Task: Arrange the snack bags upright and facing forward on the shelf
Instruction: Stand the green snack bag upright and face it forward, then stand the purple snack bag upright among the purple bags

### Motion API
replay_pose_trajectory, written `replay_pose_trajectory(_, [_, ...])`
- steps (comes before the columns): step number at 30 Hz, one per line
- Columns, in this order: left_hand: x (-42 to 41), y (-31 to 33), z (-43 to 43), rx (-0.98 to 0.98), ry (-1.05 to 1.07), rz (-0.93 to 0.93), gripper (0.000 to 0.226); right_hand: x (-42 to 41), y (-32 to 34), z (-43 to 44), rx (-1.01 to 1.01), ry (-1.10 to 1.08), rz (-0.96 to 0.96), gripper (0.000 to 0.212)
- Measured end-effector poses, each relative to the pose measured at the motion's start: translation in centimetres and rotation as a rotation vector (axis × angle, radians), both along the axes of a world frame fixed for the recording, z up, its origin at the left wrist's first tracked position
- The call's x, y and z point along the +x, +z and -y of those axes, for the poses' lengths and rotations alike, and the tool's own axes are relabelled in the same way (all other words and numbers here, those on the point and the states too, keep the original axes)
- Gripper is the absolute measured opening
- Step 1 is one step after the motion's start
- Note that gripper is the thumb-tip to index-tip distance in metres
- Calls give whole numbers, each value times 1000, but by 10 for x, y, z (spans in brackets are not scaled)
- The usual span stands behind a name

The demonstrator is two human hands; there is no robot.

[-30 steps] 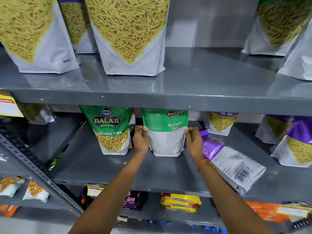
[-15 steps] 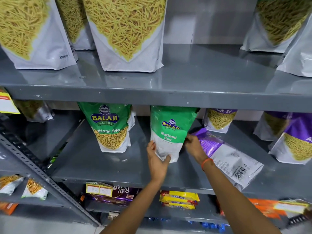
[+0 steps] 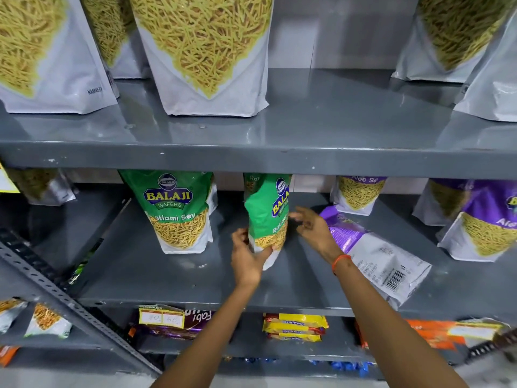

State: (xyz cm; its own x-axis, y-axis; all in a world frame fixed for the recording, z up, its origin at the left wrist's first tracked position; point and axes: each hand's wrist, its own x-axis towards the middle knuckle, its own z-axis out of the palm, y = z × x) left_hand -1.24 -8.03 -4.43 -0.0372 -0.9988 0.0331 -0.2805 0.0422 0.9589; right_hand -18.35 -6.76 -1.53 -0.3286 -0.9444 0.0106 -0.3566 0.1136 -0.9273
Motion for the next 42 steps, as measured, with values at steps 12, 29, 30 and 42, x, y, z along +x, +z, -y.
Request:
replay_pose_trajectory(12, [48, -3, 59, 85, -290, -119, 41, 15, -3, 1, 47, 47, -46, 51])
replay_pose_trajectory(29, [-104, -22, -62, 393, 113, -294, 18, -106, 0, -57, 454, 84, -765, 53])
replay_pose_trajectory(30, [-125, -13, -72, 485, 42, -347, 25, -124, 4, -66, 473, 132, -671, 50])
replay_pose_trajectory(42, [-178, 3, -104, 614, 90, -506, 24, -220, -41, -84, 415, -86, 86, 31])
